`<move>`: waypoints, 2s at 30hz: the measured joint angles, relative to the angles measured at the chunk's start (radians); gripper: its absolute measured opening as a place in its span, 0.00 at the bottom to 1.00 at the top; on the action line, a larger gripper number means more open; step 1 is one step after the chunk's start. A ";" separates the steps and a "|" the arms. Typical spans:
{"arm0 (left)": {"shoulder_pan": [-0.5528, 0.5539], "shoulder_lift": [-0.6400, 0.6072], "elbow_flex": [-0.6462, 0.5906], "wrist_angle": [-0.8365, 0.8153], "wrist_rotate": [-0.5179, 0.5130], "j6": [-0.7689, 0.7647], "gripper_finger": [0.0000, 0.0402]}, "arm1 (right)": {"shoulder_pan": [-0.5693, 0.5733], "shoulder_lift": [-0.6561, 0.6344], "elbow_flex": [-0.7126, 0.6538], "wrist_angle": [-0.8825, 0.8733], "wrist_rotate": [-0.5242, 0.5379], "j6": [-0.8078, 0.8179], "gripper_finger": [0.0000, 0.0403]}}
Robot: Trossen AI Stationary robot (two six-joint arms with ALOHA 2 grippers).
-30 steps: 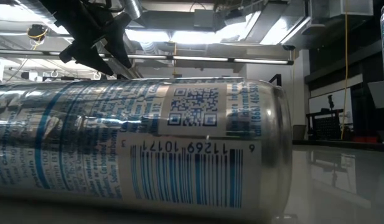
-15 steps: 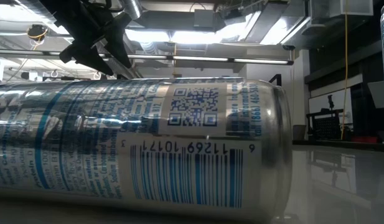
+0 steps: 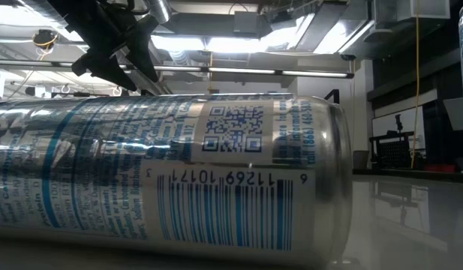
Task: Place canned beverage on shelf
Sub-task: Put the white blue soda can on the shelf
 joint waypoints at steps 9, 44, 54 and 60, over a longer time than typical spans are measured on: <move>0.000 0.000 0.000 0.000 0.000 -0.001 0.66 | 0.000 0.000 0.000 0.028 -0.007 0.004 0.94; 0.000 0.000 0.000 0.000 0.000 0.000 0.66 | 0.000 0.046 0.000 -0.007 0.096 -0.044 0.59; 0.000 0.000 0.000 0.000 0.000 0.000 0.66 | -0.032 0.019 0.004 -0.009 0.160 -0.182 0.59; 0.000 0.000 0.000 0.001 -0.001 0.000 0.66 | -0.090 -0.038 0.004 -0.011 0.258 -0.345 0.60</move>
